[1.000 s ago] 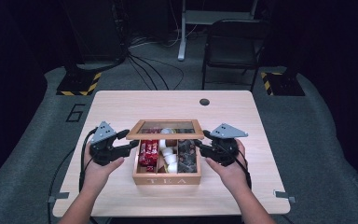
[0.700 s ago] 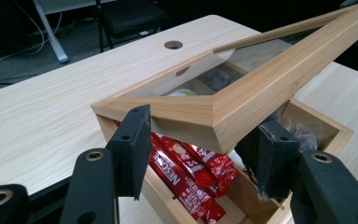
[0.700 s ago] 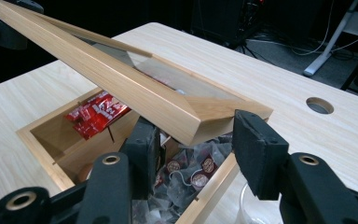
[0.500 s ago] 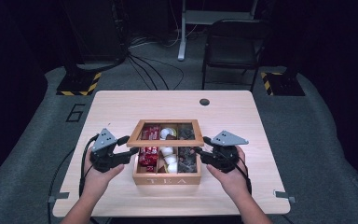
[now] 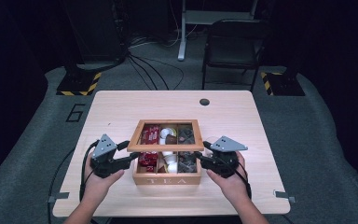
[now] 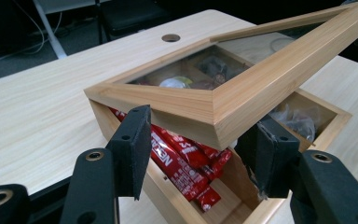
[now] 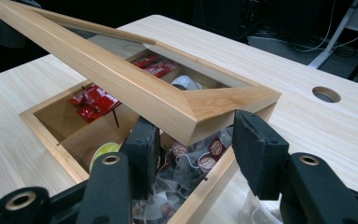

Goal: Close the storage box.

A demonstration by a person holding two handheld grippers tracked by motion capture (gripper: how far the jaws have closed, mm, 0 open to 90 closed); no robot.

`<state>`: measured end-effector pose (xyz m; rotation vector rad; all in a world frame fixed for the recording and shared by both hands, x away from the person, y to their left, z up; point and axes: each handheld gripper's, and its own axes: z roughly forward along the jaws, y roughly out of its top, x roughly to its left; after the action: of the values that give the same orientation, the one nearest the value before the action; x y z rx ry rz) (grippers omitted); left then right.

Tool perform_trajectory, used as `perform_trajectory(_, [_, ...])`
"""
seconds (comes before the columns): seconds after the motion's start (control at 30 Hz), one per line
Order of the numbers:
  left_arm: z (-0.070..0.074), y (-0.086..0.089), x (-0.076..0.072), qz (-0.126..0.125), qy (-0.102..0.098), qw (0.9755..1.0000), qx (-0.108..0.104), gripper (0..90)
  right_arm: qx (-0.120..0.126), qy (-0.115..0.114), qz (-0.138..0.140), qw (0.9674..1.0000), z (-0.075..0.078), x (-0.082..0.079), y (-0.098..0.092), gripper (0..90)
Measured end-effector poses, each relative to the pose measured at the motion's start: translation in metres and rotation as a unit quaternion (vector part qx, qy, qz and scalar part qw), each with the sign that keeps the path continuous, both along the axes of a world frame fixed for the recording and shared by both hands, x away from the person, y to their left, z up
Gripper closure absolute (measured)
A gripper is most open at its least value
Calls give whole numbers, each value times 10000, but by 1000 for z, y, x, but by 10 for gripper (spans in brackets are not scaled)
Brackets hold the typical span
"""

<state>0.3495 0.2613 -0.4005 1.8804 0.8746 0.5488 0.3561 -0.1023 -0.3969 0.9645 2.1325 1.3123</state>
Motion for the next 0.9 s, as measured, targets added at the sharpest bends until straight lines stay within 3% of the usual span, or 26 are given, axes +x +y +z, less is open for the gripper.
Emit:
perform_trajectory(0.57, [-22, 2, -15, -75, 30, 10000, 35, 466, -196, -67, 73, 9998, -20, -17, -1, 526])
perform_trajectory(0.77, [-27, 0, -17, -47, 105, 9999, 77, 466, -141, -14, 74, 9999, -27, -21, -2, 535])
perform_trajectory(0.9, [-30, 2, -18, -156, 223, 9994, 210, 466, -186, 31, 123, 9997, -31, -22, -3, 542])
